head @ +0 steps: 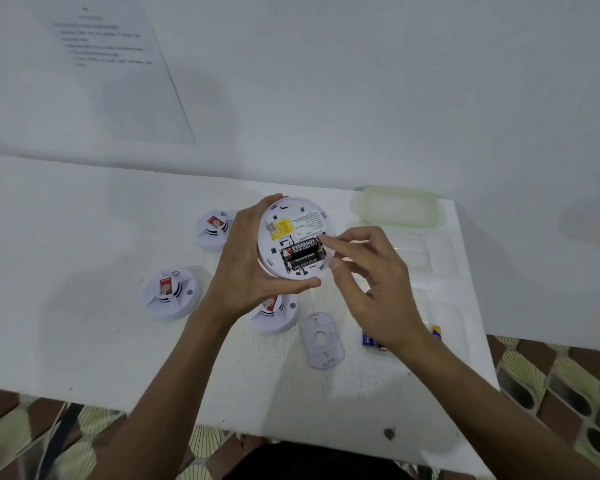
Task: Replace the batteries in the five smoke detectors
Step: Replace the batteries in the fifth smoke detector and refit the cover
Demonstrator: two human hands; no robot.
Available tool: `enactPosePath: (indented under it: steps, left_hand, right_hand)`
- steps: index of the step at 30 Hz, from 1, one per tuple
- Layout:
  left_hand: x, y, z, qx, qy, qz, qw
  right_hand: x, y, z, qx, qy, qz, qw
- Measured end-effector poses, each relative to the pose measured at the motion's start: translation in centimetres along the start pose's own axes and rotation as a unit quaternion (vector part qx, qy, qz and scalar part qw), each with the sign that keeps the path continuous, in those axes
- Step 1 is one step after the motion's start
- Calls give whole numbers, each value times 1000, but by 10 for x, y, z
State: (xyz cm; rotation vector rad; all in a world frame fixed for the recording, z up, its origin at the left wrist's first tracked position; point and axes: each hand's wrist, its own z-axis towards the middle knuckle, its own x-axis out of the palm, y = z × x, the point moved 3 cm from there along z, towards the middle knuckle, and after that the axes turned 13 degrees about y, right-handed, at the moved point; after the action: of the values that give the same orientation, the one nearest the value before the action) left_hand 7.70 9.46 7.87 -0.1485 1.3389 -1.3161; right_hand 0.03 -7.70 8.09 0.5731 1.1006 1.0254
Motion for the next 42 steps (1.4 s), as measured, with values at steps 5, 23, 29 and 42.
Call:
enactPosePath:
  steps: [5,23,29,42]
  left_hand:
    - [-4,12,-17,-19,29,33,999]
    - [-38,37,-61,-19,50,5,999]
    - [-43,37,-65,-17,51,10,998]
    - [-41,29,-71,-7,33,11,999]
  right_hand:
    - [19,-18,-18,206,75,-17,976]
    - [99,-59,-53,409,216,-296,836]
    - [104,-53,-50,394,197,-340,831]
    - [51,8,-22,346,-12,178,921]
